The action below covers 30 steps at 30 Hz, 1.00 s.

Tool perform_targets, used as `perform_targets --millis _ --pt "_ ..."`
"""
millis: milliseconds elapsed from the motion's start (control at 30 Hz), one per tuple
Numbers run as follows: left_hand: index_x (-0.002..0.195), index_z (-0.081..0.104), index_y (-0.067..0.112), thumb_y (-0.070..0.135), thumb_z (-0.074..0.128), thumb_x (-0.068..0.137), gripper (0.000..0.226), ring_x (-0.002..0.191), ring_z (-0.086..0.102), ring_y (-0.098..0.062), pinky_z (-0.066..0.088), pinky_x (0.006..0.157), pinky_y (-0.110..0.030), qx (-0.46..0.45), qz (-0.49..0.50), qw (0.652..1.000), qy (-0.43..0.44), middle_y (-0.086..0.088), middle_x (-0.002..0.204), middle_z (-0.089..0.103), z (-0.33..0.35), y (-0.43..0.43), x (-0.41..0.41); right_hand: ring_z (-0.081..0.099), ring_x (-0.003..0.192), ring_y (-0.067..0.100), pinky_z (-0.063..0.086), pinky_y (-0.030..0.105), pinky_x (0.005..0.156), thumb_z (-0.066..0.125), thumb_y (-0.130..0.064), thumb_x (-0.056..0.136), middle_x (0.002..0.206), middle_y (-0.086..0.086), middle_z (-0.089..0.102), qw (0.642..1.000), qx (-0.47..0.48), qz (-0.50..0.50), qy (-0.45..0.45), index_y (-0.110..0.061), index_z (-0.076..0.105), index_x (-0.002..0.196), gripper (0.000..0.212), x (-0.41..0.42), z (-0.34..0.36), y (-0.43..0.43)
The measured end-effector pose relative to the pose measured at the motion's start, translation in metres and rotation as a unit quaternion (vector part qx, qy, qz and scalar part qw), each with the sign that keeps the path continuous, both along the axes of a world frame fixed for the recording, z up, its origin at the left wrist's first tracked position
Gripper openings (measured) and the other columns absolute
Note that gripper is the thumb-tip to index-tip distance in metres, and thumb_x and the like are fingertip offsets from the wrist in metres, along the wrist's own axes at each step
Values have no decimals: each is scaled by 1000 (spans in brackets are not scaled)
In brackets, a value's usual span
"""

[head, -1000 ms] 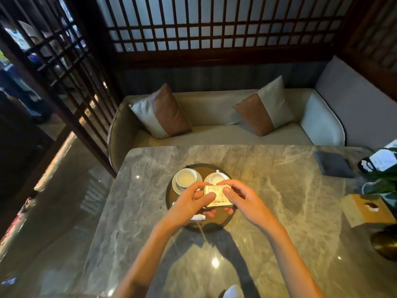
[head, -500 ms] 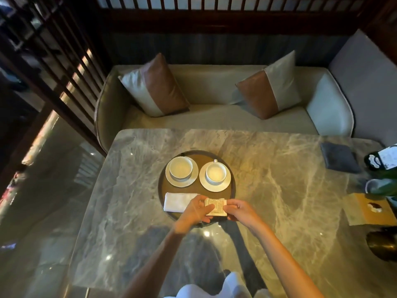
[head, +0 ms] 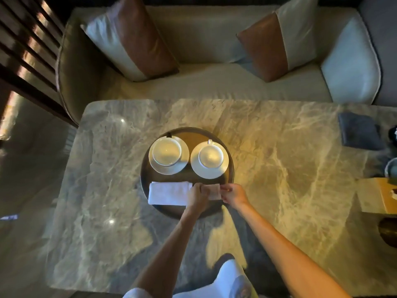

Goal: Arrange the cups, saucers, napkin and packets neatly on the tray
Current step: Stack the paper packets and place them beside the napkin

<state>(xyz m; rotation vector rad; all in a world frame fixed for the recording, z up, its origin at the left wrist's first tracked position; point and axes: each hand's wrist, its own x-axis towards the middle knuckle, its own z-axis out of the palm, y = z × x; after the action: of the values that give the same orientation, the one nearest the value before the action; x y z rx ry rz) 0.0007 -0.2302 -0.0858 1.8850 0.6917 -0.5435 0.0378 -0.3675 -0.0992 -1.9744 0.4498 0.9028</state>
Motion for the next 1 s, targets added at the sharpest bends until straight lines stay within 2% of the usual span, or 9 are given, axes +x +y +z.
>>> perform_targets --millis 67,167,233,400,533,633,700,833,1000 --pt "105 64 -1 18 49 96 26 98 63 -31 56 87 -48 31 -7 999 1 -18 104 68 -4 -4 2 61 74 21 52 33 70 63 -11 90 81 6 67 1000 -18 -1 -6 -7 75 105 19 -2 -5 2" --pt "102 66 -3 13 49 95 24 94 60 -32 56 81 -43 110 -20 994 -14 -19 99 65 -3 -9 1 60 75 22 46 29 68 61 -12 89 80 7 67 999 -37 2 -20 -7 76 101 19 -6 -11 5" --pt "105 65 -2 14 51 96 24 97 56 -31 54 83 -40 137 -30 990 -9 -20 103 60 -4 -11 -1 59 76 22 46 30 69 60 -9 90 81 8 67 999 -29 -1 -25 -4 76 101 20 -10 -13 6" --pt "113 57 -1 13 49 96 23 106 52 -31 46 93 -37 143 -33 989 15 -20 115 55 -5 -15 -4 67 85 26 56 37 79 58 -7 91 93 11 75 998 -40 -5 -48 -7 77 99 20 -14 -13 9" --pt "120 51 2 7 53 95 26 113 51 -30 47 98 -38 138 -19 990 4 -18 122 55 -4 -19 -8 68 88 26 56 37 80 56 -7 92 93 9 74 997 -49 0 -53 -9 76 103 22 -18 -15 8" --pt "118 51 1 0 54 91 27 111 54 -32 49 94 -40 144 -28 989 -13 -17 120 58 -5 -22 -16 64 88 28 55 44 89 54 -5 95 95 15 71 997 -54 -17 -53 -5 72 111 24 -20 -20 6" --pt "116 53 3 -1 57 89 27 105 57 -29 52 87 -38 152 -26 988 -30 -15 115 62 -6 -22 -22 62 86 24 54 45 93 56 -7 96 106 21 71 997 -54 -32 -51 -2 68 116 24 -21 -24 6" --pt "115 60 9 7 56 94 21 99 61 -22 57 85 -36 149 -9 987 -64 -8 111 66 -14 -17 -29 64 91 24 54 43 93 61 -10 94 107 15 73 994 -64 -37 -86 -7 72 110 20 -26 -30 9" --pt "116 57 10 16 50 99 19 99 60 -22 55 85 -33 166 -8 982 -95 -12 112 64 -31 -13 -29 65 98 20 50 28 85 62 -12 94 106 6 73 986 -86 -65 -130 -13 74 102 15 -31 -36 14"
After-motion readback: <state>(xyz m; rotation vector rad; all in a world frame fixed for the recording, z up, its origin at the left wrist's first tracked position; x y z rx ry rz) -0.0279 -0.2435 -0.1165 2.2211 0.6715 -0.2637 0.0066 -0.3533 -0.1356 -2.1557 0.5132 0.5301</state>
